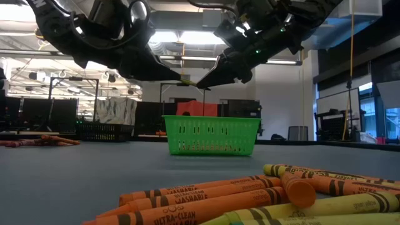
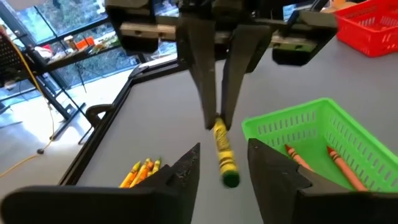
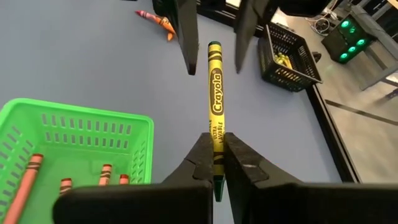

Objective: Sort crayons
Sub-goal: Put the green crayon into the black bin

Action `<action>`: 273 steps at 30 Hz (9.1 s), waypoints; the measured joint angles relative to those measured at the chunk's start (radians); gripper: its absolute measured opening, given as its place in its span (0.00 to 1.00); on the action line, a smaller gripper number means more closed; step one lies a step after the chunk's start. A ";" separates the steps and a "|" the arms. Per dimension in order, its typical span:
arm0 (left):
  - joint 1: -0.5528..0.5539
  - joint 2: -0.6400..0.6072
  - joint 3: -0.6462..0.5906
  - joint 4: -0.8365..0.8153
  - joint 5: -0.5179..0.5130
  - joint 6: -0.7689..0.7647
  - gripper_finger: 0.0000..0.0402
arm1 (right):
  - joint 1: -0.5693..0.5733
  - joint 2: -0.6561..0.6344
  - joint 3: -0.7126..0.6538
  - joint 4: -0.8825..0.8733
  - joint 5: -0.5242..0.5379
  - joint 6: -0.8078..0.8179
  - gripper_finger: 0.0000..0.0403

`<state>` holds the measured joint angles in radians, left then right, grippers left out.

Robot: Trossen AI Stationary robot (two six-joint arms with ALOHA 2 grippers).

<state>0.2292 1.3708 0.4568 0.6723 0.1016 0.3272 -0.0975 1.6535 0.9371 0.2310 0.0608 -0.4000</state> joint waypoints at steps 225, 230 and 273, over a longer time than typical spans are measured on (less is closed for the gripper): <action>0.120 0.329 0.195 0.489 0.246 -0.134 0.31 | -0.224 -0.181 -0.169 0.233 -0.325 -0.050 0.02; 0.121 0.329 0.194 0.508 0.248 -0.160 0.23 | -0.216 -0.181 -0.168 0.222 -0.307 -0.058 0.02; 0.167 -0.142 0.193 -0.613 -0.739 0.042 0.03 | -0.217 -0.353 -0.165 -0.130 -0.195 0.014 0.56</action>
<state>0.3961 1.2287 0.6500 0.0591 -0.6372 0.3688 -0.3145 1.3006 0.7719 0.1008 -0.1337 -0.3862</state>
